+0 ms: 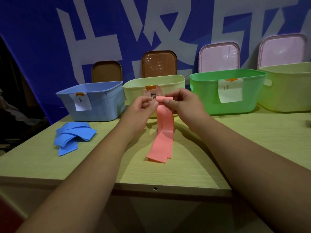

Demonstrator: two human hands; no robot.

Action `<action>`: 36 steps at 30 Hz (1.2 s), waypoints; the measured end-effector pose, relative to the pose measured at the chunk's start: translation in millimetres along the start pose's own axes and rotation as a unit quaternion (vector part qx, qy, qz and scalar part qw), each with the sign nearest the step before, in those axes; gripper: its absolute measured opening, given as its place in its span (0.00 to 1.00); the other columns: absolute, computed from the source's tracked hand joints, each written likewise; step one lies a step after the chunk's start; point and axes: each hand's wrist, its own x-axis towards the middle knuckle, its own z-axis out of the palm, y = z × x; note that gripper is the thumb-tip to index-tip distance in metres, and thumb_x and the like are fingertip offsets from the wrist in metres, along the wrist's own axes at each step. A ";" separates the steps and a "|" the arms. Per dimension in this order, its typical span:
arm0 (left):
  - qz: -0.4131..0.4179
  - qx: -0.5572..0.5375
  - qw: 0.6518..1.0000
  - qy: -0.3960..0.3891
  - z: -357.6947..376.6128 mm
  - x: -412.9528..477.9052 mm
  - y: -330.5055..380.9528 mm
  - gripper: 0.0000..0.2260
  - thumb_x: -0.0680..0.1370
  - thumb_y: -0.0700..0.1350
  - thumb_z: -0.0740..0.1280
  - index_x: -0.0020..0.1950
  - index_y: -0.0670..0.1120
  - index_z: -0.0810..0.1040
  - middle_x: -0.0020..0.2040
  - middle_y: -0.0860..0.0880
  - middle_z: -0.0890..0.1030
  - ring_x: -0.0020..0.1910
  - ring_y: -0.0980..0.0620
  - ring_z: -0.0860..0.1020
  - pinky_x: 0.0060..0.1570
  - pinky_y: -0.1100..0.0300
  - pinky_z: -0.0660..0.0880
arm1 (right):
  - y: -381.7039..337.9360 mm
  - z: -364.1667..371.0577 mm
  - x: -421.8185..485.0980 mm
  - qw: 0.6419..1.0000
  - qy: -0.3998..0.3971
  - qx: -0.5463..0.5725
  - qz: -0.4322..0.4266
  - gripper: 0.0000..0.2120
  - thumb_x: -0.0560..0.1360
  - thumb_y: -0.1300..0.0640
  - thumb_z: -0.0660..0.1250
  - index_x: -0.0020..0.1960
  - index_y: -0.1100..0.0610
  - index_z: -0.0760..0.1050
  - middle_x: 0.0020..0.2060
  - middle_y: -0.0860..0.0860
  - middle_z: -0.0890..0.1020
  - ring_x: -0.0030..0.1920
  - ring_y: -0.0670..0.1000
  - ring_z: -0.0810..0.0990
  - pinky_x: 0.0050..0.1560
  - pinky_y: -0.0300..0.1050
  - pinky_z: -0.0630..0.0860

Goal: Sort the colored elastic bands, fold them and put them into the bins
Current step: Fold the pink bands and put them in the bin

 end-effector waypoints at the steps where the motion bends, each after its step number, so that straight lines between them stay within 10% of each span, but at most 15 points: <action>1: 0.008 -0.016 1.000 -0.008 3.1 1.2 1.5 0.16 0.83 0.59 0.69 0.70 0.57 0.78 0.62 0.56 0.83 0.61 0.56 0.82 0.61 0.52 0.81 | 0.0 0.1 -0.3 1.000 -0.006 0.003 -0.002 0.07 0.79 0.55 0.77 0.55 0.53 0.83 0.46 0.49 0.87 0.47 0.50 0.87 0.45 0.44 0.85; 16: 0.052 -0.121 0.991 0.029 5.5 0.5 7.2 0.09 0.83 0.42 0.71 0.62 0.49 0.85 0.53 0.53 0.88 0.52 0.55 0.87 0.49 0.62 0.84 | -1.9 -1.5 -4.8 0.997 -0.067 0.043 -0.021 0.10 0.78 0.59 0.77 0.58 0.52 0.84 0.52 0.50 0.89 0.54 0.52 0.88 0.58 0.56 0.86; 36: 0.021 -0.178 0.984 -0.005 2.4 1.3 4.1 0.11 0.81 0.39 0.73 0.62 0.49 0.85 0.56 0.49 0.88 0.57 0.49 0.87 0.57 0.50 0.84 | -3.4 -0.3 -7.3 0.995 -0.078 0.059 0.005 0.11 0.80 0.53 0.76 0.61 0.51 0.83 0.51 0.51 0.88 0.53 0.55 0.88 0.52 0.49 0.85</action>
